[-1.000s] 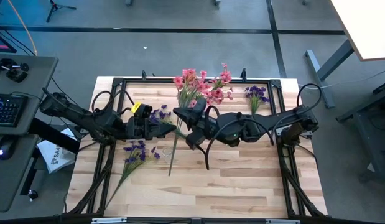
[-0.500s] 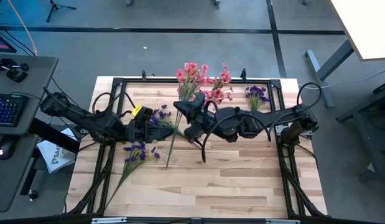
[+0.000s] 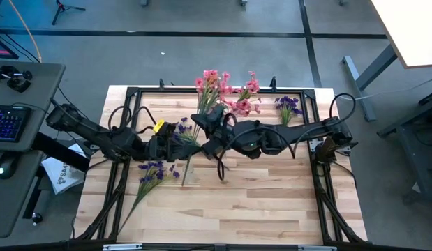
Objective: Sort flowers into vase by color
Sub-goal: Put the pink flowers into the purple vase
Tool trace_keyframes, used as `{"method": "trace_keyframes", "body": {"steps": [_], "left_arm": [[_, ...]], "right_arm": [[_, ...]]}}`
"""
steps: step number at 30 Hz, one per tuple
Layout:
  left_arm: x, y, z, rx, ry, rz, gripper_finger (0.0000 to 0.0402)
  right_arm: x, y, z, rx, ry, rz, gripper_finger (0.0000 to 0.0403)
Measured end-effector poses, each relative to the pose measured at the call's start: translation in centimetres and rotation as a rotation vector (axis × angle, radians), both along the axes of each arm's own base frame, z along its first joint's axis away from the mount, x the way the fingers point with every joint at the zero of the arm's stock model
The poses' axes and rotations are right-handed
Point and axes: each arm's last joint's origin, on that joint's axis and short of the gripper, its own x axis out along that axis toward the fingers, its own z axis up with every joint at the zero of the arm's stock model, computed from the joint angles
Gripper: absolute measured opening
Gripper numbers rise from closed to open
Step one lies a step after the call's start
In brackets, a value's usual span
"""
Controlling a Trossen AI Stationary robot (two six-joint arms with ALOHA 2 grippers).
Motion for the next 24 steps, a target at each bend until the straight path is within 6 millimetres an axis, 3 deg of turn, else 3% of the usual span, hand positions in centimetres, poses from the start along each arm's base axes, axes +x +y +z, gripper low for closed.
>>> {"method": "trace_keyframes", "body": {"steps": [7,12,24], "left_arm": [[-0.8,0.3,0.4,0.085,0.013,0.03,0.0012],[-1.7,1.0,0.7,0.148,0.057,0.049,0.0004],[-7.6,4.2,2.7,0.282,0.171,0.383,0.0001]], "right_arm": [[-0.2,0.7,0.9,0.025,-0.098,0.022,0.0],[-0.5,1.6,1.5,0.061,-0.172,0.029,0.0014],[-1.3,3.2,2.5,0.202,-0.318,0.005,0.0186]]}}
